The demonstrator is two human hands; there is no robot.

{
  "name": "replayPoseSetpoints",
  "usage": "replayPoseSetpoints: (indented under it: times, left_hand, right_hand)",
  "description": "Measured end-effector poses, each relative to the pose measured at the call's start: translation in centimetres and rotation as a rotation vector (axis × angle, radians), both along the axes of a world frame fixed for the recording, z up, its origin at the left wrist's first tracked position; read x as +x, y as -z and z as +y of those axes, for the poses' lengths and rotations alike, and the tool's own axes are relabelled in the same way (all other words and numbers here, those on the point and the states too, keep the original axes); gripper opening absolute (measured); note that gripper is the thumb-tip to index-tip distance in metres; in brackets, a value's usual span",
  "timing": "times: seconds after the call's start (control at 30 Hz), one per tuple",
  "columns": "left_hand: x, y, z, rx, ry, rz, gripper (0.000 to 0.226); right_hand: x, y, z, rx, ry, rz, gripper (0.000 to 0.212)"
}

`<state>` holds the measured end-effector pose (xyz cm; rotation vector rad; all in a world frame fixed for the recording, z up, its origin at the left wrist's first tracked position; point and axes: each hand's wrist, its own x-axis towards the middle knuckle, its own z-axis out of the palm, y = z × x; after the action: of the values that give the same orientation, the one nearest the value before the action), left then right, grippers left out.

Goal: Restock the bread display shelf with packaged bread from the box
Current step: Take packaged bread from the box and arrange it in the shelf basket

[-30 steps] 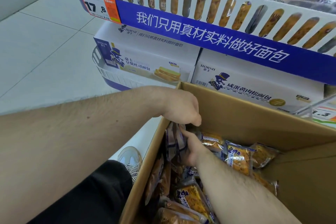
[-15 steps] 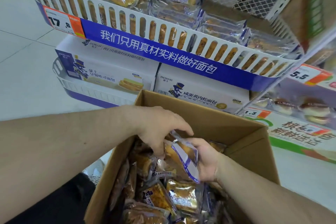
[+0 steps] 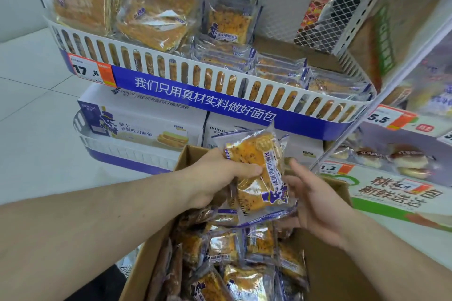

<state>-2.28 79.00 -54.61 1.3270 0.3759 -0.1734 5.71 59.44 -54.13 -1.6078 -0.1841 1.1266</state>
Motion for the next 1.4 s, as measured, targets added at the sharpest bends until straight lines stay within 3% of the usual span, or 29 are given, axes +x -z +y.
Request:
replayPoseSetpoints:
  times: [0.07, 0.17, 0.33, 0.47, 0.6, 0.73, 0.9, 1.03, 1.17, 1.33, 1.4]
  left_hand:
    - [0.1, -0.4, -0.5, -0.128, -0.08, 0.012, 0.033]
    - [0.2, -0.6, -0.9, -0.279, -0.148, 0.007, 0.031]
    - [0.1, -0.6, 0.3, -0.432, -0.053, 0.039, 0.019]
    - [0.3, 0.4, 2.3, -0.393, 0.104, 0.046, 0.034]
    - [0.4, 1.0, 3.4, -0.347, 0.089, 0.059, 0.035]
    - [0.4, 0.6, 2.8, -0.273, 0.119, 0.073, 0.026]
    - [0.5, -0.4, 0.5, -0.052, 0.074, 0.069, 0.021]
    - [0.7, -1.1, -0.4, 0.082, 0.068, 0.063, 0.036]
    - [0.6, -1.7, 0.7, 0.077, 0.086, 0.129, 0.051]
    - [0.3, 0.0, 0.8, -0.274, -0.182, 0.17, 0.088]
    - [0.0, 0.3, -0.6, -0.366, -0.191, 0.129, 0.084]
  right_hand:
    - [-1.3, -0.8, 0.9, 0.03, -0.011, -0.056, 0.056]
    - [-1.7, -1.6, 1.2, 0.05, 0.009, -0.061, 0.061]
    - [-1.2, -2.6, 1.6, 0.18, 0.077, 0.036, 0.053]
    - [-1.2, -2.4, 1.6, 0.051, 0.08, -0.126, 0.033]
    - [-1.4, -2.1, 1.3, 0.026, 0.102, -0.16, 0.026]
    - [-1.7, -2.0, 1.4, 0.015, 0.113, -0.147, 0.036]
    - [-3.0, -1.6, 2.4, 0.017, 0.047, -0.107, 0.065]
    - [-3.8, -0.6, 3.1, 0.047, 0.172, -0.017, 0.043]
    - [-3.5, -0.8, 3.4, 0.214, 0.378, 0.178, 0.047]
    - [-2.9, -1.3, 3.4, 0.287, 0.674, 0.26, 0.031]
    - [-3.0, -1.1, 3.5, 0.256, 0.713, 0.25, 0.032]
